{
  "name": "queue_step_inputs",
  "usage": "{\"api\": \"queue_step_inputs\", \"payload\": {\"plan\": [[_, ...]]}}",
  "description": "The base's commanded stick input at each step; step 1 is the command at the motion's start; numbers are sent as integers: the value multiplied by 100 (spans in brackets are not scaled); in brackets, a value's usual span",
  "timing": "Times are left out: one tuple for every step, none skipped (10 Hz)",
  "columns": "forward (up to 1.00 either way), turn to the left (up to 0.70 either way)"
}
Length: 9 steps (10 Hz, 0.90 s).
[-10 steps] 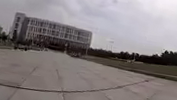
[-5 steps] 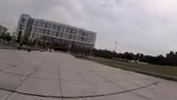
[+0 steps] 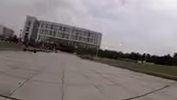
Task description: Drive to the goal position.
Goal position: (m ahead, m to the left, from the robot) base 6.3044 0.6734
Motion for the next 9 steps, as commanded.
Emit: {"api": "queue_step_inputs", "payload": {"plan": [[50, 25], [50, 9], [50, 0], [50, 0], [50, 0], [50, 0], [50, 0], [50, 0], [50, 1]]}}
